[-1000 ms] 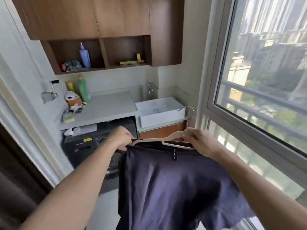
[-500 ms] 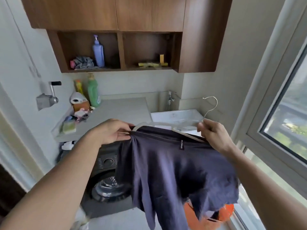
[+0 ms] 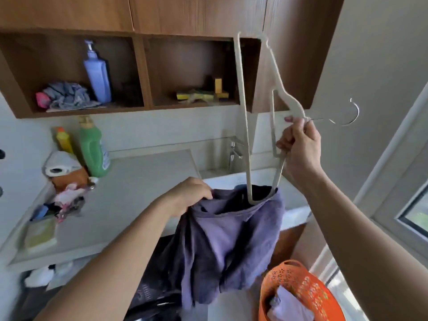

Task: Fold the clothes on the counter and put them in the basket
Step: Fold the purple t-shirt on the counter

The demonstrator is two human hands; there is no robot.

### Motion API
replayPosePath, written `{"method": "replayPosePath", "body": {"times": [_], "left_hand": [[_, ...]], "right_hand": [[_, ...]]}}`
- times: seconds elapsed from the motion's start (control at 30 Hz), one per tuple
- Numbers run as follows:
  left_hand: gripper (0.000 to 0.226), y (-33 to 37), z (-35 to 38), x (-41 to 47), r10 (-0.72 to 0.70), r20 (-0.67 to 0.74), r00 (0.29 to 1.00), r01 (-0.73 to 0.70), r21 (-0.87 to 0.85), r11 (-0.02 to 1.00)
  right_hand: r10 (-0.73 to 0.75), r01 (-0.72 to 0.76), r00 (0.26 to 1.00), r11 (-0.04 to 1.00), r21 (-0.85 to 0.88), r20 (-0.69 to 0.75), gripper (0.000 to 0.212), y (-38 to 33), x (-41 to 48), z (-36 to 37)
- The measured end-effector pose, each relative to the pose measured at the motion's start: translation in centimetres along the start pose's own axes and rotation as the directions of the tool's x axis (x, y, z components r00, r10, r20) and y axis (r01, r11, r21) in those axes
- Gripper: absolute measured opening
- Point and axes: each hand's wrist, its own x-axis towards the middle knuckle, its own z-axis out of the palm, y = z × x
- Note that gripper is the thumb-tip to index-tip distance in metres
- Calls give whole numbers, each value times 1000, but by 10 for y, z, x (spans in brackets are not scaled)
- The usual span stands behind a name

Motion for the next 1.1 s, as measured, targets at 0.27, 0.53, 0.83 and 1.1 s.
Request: {"method": "replayPosePath", "body": {"times": [0.27,0.53,0.83,1.1], "left_hand": [[6,-5,-29,106,149,-78,986,-119,302,946],[14,27,-32,196,215,-166,962,-120,453,883],[18,2,-52,243,153,-265,952,-34,405,914],[20,5,-56,230,165,-338,927,-37,355,934]], "right_hand": [[-58,127,984,888,-442,166,17,64,136,-14],[391,66,904,276,-959,175,17,268,204,-76],[566,-100,824,171,-980,15,29,391,204,-85],[440,-204,892,594,-778,102,42,368,173,-29]]}}
